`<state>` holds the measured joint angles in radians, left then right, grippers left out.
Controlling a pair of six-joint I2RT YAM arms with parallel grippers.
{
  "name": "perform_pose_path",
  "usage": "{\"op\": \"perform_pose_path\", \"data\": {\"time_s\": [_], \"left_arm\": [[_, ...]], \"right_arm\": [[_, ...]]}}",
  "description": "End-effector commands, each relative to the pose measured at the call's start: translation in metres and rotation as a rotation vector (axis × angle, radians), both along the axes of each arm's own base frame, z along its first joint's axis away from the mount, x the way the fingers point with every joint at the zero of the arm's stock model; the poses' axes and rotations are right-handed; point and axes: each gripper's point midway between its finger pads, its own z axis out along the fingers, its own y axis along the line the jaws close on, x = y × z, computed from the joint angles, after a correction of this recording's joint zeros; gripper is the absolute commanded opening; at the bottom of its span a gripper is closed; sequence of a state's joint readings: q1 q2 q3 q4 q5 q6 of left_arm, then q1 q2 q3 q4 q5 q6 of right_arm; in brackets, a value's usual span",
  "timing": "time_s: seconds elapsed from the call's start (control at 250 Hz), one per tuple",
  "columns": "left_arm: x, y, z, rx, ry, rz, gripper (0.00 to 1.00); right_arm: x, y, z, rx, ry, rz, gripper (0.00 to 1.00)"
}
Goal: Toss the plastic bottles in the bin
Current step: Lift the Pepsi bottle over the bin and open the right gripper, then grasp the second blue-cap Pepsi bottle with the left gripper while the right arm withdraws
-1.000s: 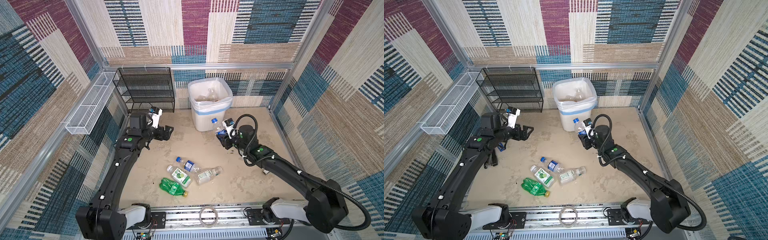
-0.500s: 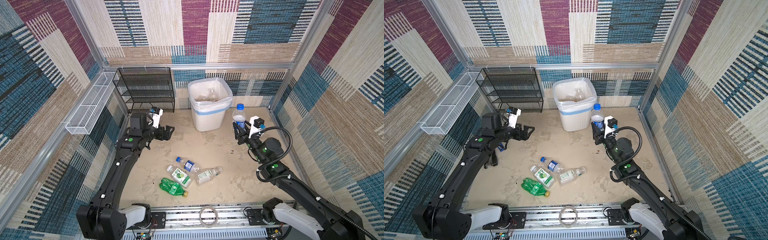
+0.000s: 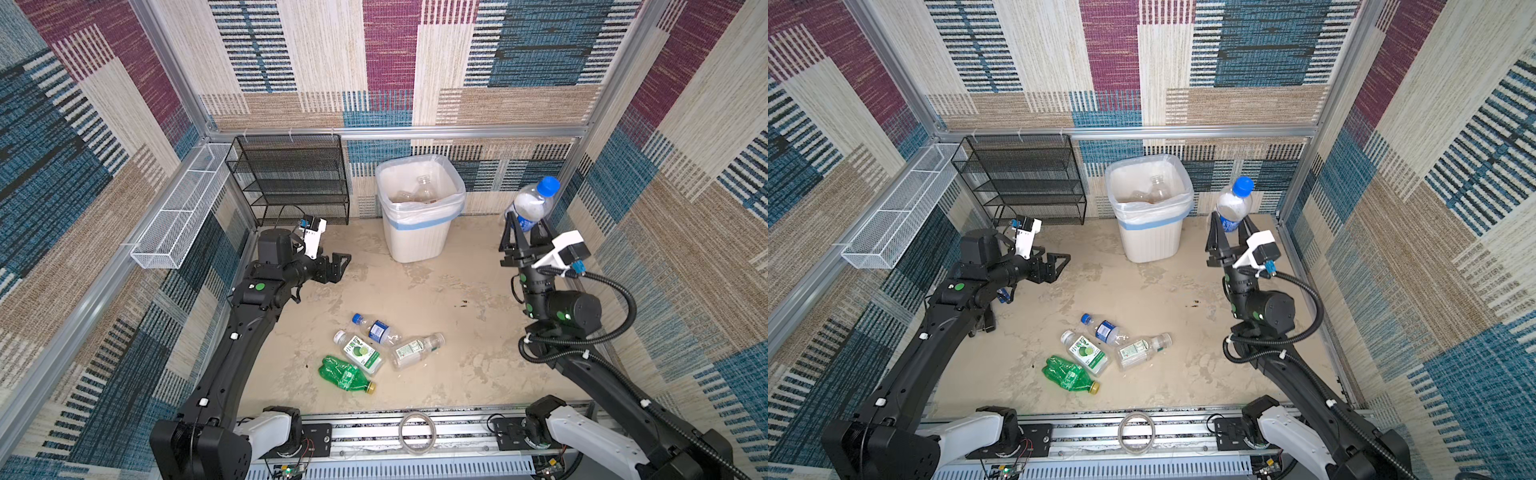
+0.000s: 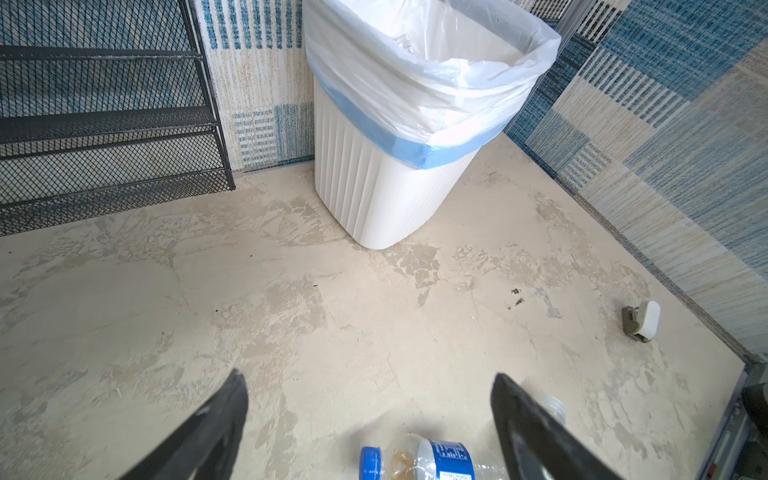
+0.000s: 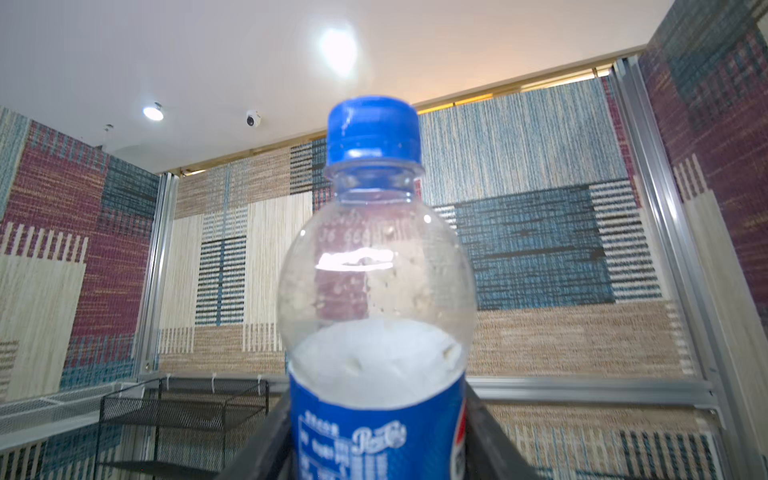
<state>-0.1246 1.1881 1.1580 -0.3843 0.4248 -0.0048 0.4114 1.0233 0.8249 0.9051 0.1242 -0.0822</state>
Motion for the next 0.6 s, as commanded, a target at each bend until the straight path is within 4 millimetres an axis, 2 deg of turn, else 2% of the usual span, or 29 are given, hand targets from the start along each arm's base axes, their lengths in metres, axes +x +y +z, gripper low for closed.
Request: {"op": "perform_pose_path", "data": {"time_s": [0.0,0.06,0.088,0.108,0.148,0.196,0.288,0.444,0.516,0.528,0.596], "left_arm": [[0.001,-0.002,0.007,-0.035,-0.021,-0.001,0.92],[0.002,0.0,0.008,-0.037,-0.01,0.027,0.92],[0.001,0.001,0.008,-0.034,-0.004,0.041,0.92],[0.0,0.0,0.009,-0.036,0.0,0.045,0.92],[-0.003,0.001,0.01,-0.05,0.005,0.057,0.92],[-0.009,0.0,0.008,-0.078,0.017,0.071,0.92],[-0.025,-0.002,-0.003,-0.116,0.054,0.083,0.94],[-0.05,-0.006,-0.034,-0.142,0.152,0.109,0.94],[-0.058,-0.013,-0.048,-0.14,0.198,0.096,0.94],[-0.059,-0.015,-0.049,-0.137,0.205,0.093,0.94],[-0.065,-0.02,-0.06,-0.106,0.247,0.087,0.94]], "right_arm": [[0.08,0.045,-0.003,-0.125,0.256,0.092,0.55],[0.134,0.078,-0.014,-0.209,0.418,0.15,0.59],[0.156,0.094,-0.028,-0.261,0.498,0.183,0.64],[0.17,0.103,-0.03,-0.284,0.535,0.198,0.67],[0.191,0.111,-0.038,-0.3,0.602,0.202,0.71],[0.205,0.112,-0.045,-0.3,0.632,0.181,0.8],[0.207,0.095,-0.038,-0.242,0.594,0.137,1.0],[0.2,0.064,-0.04,-0.201,0.591,0.109,0.99],[0.19,0.051,-0.048,-0.185,0.592,0.09,0.99],[0.187,0.048,-0.044,-0.179,0.58,0.087,0.98],[0.176,0.033,-0.059,-0.15,0.596,0.069,0.99]]}}
